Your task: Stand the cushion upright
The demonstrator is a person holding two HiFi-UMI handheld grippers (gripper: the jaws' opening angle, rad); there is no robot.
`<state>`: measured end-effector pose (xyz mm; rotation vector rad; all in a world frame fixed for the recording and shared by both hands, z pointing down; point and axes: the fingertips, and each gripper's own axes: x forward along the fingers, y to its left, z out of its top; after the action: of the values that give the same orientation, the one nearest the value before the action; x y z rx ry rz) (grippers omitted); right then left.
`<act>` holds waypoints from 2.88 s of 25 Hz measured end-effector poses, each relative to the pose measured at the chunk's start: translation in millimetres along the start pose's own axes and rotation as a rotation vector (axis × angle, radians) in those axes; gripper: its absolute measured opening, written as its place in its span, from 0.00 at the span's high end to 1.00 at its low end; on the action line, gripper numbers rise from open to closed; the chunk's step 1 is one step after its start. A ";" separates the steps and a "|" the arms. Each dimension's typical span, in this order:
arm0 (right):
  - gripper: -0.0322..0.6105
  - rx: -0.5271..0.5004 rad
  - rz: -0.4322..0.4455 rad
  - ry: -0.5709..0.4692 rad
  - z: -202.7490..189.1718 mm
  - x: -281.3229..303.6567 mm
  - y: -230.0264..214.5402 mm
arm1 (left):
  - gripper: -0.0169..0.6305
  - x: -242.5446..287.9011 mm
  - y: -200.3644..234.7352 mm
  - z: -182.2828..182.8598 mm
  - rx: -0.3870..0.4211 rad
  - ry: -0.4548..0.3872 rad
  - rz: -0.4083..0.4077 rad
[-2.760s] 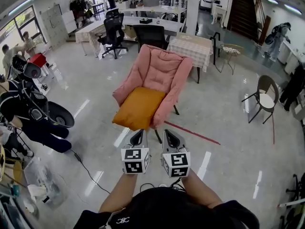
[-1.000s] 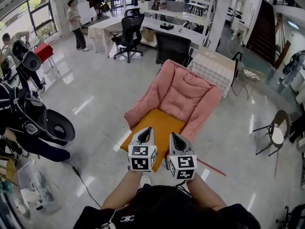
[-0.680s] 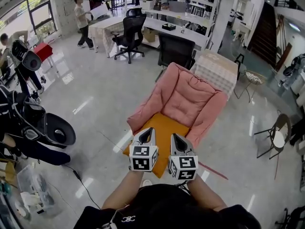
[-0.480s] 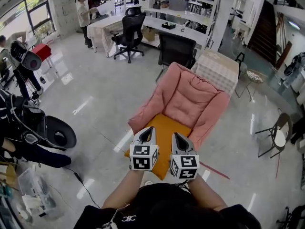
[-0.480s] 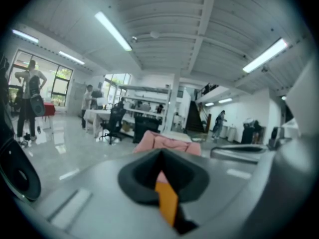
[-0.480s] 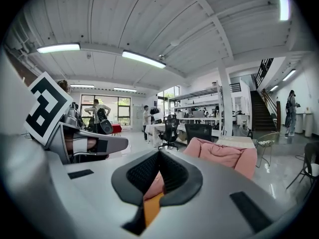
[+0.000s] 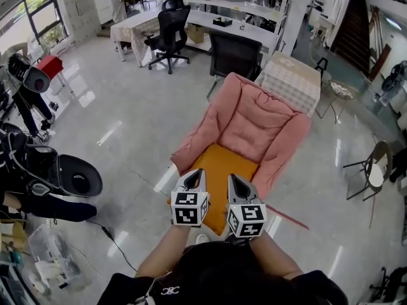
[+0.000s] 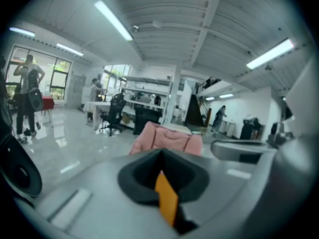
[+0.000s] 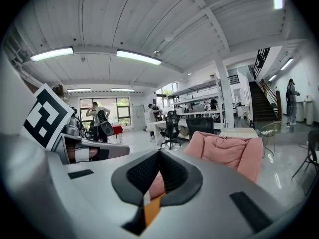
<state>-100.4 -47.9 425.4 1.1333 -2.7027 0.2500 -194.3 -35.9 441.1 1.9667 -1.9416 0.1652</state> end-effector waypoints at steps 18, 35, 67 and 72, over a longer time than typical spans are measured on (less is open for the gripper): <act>0.96 -0.022 0.046 0.104 -33.7 7.9 -10.9 | 0.97 18.7 48.3 -81.9 -0.198 0.115 0.093; 0.96 -0.027 -0.068 0.291 -108.3 -3.1 -48.2 | 0.46 53.9 97.6 -312.3 -0.952 0.385 0.098; 0.96 0.022 -0.142 0.418 -159.3 -33.2 -122.0 | 0.93 98.3 42.6 -427.1 -1.239 0.579 0.006; 0.96 0.053 -0.107 0.359 -133.6 -14.1 -127.1 | 0.97 100.3 29.7 -360.2 -1.220 0.463 -0.124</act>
<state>16.3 -95.3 560.9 1.1208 -2.3281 0.4625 -156.7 -7.2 813.1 1.0614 -1.1148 -0.4574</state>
